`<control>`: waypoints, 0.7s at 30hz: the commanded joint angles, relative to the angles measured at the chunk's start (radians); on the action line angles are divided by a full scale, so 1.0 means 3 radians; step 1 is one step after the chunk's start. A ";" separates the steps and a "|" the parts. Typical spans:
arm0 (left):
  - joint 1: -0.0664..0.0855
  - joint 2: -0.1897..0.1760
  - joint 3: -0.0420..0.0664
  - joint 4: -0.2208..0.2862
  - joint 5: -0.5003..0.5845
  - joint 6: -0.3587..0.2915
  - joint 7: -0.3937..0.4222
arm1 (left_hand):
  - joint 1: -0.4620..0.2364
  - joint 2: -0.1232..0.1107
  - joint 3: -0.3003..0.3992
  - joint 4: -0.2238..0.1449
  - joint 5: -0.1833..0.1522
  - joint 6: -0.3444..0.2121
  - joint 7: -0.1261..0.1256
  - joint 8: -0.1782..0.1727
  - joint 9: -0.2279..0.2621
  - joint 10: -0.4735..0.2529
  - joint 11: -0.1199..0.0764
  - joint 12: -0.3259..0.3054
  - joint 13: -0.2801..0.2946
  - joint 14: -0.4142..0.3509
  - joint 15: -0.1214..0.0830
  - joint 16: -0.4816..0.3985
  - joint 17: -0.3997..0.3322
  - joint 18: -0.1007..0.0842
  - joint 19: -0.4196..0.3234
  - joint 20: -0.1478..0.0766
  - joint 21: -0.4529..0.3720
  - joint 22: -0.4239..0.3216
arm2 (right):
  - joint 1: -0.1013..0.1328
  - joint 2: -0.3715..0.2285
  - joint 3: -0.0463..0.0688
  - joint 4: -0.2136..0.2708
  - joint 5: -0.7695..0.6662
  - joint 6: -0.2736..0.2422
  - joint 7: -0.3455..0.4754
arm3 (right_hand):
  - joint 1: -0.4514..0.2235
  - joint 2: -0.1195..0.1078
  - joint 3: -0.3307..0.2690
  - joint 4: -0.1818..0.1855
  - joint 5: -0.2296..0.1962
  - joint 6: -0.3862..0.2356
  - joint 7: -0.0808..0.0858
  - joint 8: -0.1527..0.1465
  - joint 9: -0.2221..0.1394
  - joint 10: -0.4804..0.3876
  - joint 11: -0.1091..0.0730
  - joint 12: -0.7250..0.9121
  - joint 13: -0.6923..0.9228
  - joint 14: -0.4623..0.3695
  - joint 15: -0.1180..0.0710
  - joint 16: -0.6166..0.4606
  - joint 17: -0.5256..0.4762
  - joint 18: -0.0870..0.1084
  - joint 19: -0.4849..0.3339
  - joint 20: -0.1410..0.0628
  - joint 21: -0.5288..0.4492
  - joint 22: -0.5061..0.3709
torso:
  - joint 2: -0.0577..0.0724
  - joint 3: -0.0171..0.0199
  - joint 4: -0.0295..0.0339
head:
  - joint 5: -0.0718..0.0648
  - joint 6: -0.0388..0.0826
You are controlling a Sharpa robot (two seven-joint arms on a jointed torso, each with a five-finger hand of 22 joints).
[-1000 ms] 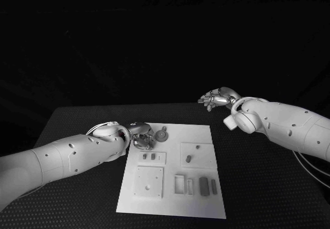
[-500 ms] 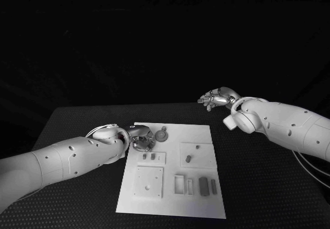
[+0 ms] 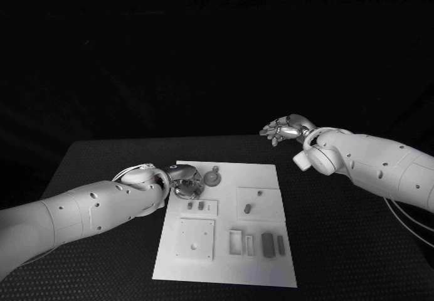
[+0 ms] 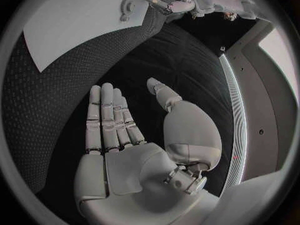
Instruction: Assemble the parts on the task board
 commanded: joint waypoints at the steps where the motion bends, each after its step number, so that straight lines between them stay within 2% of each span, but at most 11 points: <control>1: 0.0000 -0.0001 0.0001 0.0007 0.0018 -0.0048 0.0008 | 0.0006 -0.0028 -0.0016 -0.0003 -0.0009 -0.0031 -0.0003 -0.0017 -0.0004 -0.0004 -0.0004 0.0018 0.0005 0.0028 0.0002 0.0006 -0.0001 0.0015 0.0016 -0.0118 0.0001 0.0064 | -0.0001 0.0002 0.0001 0.0002 -0.0005 0.0041 0.0030 | -0.0012 0.0022 -0.0006 0.0001 0.0018 -0.0017 0.0050 0.0018 -0.0006 -0.0022 -0.0005 0.0021 -0.0005 -0.0025 0.0008 0.0013 -0.0006 0.0026 0.0027 0.0005 -0.0019 0.0005 | 0.0001 0.0001 0.0000 | -0.0001 0.0000; 6: 0.0000 -0.0023 0.0005 -0.0011 0.0024 0.0014 -0.0016 | 0.0010 -0.0032 -0.0015 -0.0006 -0.0008 -0.0031 -0.0002 -0.0016 -0.0004 -0.0002 -0.0005 0.0020 0.0007 0.0029 0.0000 0.0007 -0.0001 0.0015 0.0017 -0.0120 0.0002 0.0064 | -0.0001 -0.0003 0.0001 0.0003 -0.0005 0.0006 0.0049 | -0.0011 0.0022 -0.0006 0.0000 0.0018 -0.0017 0.0050 0.0018 -0.0006 -0.0022 -0.0005 0.0022 -0.0006 -0.0025 0.0008 0.0013 -0.0006 0.0026 0.0027 0.0004 -0.0021 0.0006 | 0.0000 0.0001 -0.0002 | -0.0002 0.0003; 10: 0.0000 -0.0085 0.0022 -0.0022 0.0118 0.0055 -0.0032 | 0.0008 -0.0046 -0.0019 -0.0007 -0.0010 -0.0029 0.0001 -0.0012 -0.0005 -0.0015 -0.0002 0.0015 0.0008 0.0025 0.0003 0.0004 -0.0003 0.0014 0.0016 -0.0120 0.0001 0.0064 | -0.0001 -0.0011 0.0001 0.0000 -0.0005 0.0012 0.0048 | -0.0006 0.0023 -0.0004 -0.0002 0.0019 -0.0013 0.0053 0.0021 -0.0006 -0.0017 -0.0007 0.0027 -0.0008 -0.0022 0.0007 0.0015 -0.0006 0.0026 0.0032 0.0003 -0.0022 0.0010 | 0.0002 0.0001 -0.0005 | -0.0002 0.0010; 17: 0.0002 -0.0151 0.0081 -0.0121 0.0120 0.0095 -0.0040 | 0.0021 -0.0049 -0.0014 -0.0012 -0.0007 -0.0015 0.0008 -0.0002 -0.0003 -0.0020 -0.0001 0.0014 0.0011 0.0021 0.0004 0.0002 -0.0004 0.0014 0.0014 -0.0120 0.0000 0.0064 | -0.0001 -0.0030 0.0001 0.0001 -0.0008 0.0009 0.0046 | -0.0005 0.0021 -0.0004 -0.0003 0.0019 -0.0011 0.0055 0.0022 -0.0006 -0.0015 -0.0007 0.0029 -0.0009 -0.0022 0.0006 0.0015 -0.0006 0.0027 0.0034 0.0002 -0.0024 0.0012 | -0.0002 0.0002 0.0003 | -0.0021 0.0010; 21: 0.0003 -0.0187 0.0112 -0.0162 0.0227 0.0005 -0.0011 | 0.0024 -0.0048 -0.0013 -0.0012 -0.0007 -0.0012 0.0009 0.0001 -0.0003 -0.0021 -0.0001 0.0015 0.0012 0.0021 0.0004 0.0002 -0.0004 0.0014 0.0013 -0.0120 0.0000 0.0064 | -0.0001 -0.0050 0.0001 0.0004 -0.0023 0.0019 0.0037 | -0.0005 0.0021 -0.0004 -0.0003 0.0019 -0.0011 0.0055 0.0022 -0.0006 -0.0015 -0.0008 0.0029 -0.0009 -0.0022 0.0006 0.0015 -0.0006 0.0027 0.0034 0.0002 -0.0024 0.0012 | 0.0000 -0.0001 0.0003 | -0.0033 0.0016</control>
